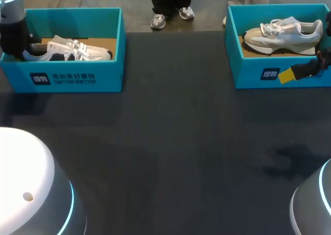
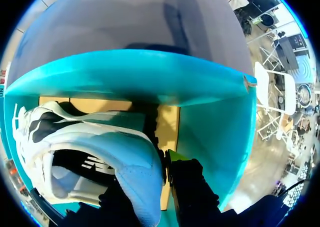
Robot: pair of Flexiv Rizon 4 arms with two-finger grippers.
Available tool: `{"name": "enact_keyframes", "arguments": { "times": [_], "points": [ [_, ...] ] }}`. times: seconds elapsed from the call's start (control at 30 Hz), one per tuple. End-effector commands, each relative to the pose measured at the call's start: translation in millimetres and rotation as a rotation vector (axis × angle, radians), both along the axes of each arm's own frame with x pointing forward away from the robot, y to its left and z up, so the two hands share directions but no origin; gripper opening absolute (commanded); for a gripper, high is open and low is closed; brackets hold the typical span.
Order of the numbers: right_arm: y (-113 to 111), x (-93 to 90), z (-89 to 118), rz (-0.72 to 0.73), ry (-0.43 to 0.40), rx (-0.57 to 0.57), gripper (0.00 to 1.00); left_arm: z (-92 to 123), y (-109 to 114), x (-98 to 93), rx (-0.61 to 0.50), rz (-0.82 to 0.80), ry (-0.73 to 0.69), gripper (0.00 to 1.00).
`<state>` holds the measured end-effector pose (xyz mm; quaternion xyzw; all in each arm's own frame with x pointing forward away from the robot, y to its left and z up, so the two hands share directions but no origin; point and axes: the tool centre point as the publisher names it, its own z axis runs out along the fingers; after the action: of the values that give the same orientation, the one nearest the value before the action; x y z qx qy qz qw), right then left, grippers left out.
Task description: Take the shoe out of the shoebox, open the shoe tongue, remove and reinsert the insole, then place the shoe into the shoebox
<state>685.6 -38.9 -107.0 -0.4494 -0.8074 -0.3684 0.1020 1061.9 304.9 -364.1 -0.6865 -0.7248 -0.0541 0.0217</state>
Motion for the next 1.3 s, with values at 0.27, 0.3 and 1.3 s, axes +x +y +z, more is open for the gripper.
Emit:
{"name": "enact_keyframes", "arguments": {
  "times": [0.27, 0.3, 1.3],
  "points": [
    [0.9, 2.7, -0.4, 0.002, 0.004, -0.003, 1.0, -10.3, -4.4, 3.9, 0.026, -0.022, 0.028, 0.0],
    [0.9, 2.7, -0.4, 0.002, 0.004, -0.003, 1.0, -11.0, -4.4, 4.5, 0.029, -0.025, 0.032, 0.0],
    [0.9, 2.7, -0.4, 0.002, 0.004, -0.003, 1.0, 20.4, -11.9, 8.4, -0.018, -0.067, 0.026, 0.94]
  ]
}}
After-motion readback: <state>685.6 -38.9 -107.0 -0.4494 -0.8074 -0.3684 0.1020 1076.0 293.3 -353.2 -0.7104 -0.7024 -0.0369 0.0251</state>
